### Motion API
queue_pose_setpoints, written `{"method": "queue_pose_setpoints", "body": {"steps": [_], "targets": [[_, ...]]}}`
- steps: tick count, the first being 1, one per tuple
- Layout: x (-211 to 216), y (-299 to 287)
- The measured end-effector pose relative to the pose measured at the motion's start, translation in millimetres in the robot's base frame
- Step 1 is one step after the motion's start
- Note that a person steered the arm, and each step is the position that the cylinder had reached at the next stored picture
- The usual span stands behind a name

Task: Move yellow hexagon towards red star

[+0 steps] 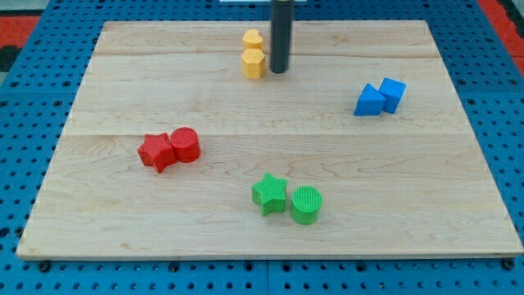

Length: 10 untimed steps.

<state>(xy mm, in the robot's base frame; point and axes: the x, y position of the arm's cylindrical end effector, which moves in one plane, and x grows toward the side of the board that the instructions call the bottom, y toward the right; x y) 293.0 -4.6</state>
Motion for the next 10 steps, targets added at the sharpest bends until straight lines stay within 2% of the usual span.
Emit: {"method": "queue_pose_setpoints", "body": {"steps": [2, 4, 6, 8, 9, 10], "targets": [[-17, -95], [-58, -79], [18, -157], [-80, -105], [-75, -164], [-6, -176]]}}
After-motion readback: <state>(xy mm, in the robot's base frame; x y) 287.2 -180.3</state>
